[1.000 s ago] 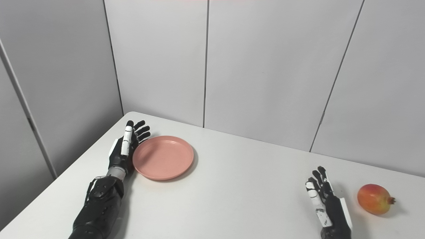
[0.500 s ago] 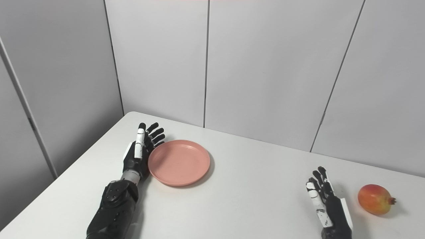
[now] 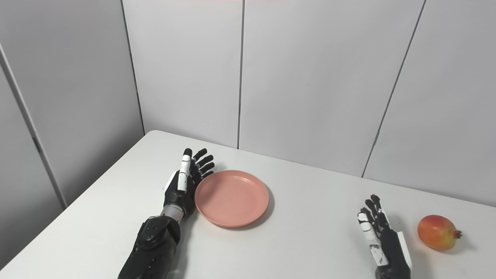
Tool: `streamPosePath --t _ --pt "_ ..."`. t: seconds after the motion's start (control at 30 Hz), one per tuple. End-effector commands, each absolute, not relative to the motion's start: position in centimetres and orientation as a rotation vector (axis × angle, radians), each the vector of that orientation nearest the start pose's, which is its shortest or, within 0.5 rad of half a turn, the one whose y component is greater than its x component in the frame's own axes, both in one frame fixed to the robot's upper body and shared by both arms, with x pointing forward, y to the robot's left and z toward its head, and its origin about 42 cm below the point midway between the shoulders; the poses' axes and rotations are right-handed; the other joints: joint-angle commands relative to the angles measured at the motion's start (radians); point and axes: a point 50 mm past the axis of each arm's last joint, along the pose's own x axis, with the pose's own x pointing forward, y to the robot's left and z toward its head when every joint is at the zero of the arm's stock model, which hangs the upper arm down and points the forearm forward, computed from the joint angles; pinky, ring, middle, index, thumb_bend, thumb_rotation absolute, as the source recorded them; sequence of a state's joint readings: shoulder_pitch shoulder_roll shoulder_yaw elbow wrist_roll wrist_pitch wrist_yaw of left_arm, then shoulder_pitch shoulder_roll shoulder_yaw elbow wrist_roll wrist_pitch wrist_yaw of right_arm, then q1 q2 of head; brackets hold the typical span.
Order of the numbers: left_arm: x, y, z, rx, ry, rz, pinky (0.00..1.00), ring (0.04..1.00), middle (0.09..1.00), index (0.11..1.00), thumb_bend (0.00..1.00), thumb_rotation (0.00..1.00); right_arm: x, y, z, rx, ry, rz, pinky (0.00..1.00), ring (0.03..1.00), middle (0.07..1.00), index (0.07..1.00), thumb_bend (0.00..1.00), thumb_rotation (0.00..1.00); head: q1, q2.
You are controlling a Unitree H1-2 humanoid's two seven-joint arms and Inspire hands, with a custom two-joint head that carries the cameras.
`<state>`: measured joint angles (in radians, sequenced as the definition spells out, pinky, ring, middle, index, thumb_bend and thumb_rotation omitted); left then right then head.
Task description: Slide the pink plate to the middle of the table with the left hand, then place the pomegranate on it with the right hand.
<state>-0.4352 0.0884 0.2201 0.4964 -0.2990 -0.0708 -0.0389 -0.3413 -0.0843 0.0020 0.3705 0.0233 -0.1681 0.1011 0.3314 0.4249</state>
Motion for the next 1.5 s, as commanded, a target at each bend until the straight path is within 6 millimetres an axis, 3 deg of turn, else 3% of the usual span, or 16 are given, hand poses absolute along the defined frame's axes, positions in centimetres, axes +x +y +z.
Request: streamPosePath --t 0.0,0.3,0.77,1.3,1.47 --pt "42.3 25.9 13.0 -0.262 -0.066 0.071 0.88 0.875 0.862 0.854 0.66 1.00 39.7 -21.0 13.2 -0.074 -0.190 0.161 0.95 0.923 0.947 0.963 0.43 0.80 -0.019 0.005" --pt "41.2 25.0 13.1 -0.226 -0.052 0.015 0.89 0.882 0.869 0.864 0.65 1.00 39.6 -20.1 13.4 -0.077 -0.190 0.164 0.94 0.924 0.942 0.953 0.50 0.80 -0.122 0.034" --pt "40.2 24.3 13.0 -0.218 -0.047 -0.053 0.91 0.899 0.884 0.874 0.65 1.00 39.3 -18.4 13.9 -0.081 -0.177 0.162 0.92 0.919 0.934 0.942 0.52 0.82 -0.261 0.067" --pt "38.8 23.7 12.0 -0.224 -0.030 -0.118 0.88 0.903 0.895 0.892 0.62 1.00 39.2 -16.9 13.5 -0.095 -0.175 0.156 0.87 0.893 0.917 0.926 0.49 0.82 -0.376 0.057" --pt "38.5 23.5 11.6 -0.203 -0.034 -0.155 0.91 0.926 0.919 0.917 0.64 1.00 39.2 -16.5 13.4 -0.095 -0.167 0.151 0.86 0.884 0.914 0.923 0.48 0.82 -0.403 0.056"
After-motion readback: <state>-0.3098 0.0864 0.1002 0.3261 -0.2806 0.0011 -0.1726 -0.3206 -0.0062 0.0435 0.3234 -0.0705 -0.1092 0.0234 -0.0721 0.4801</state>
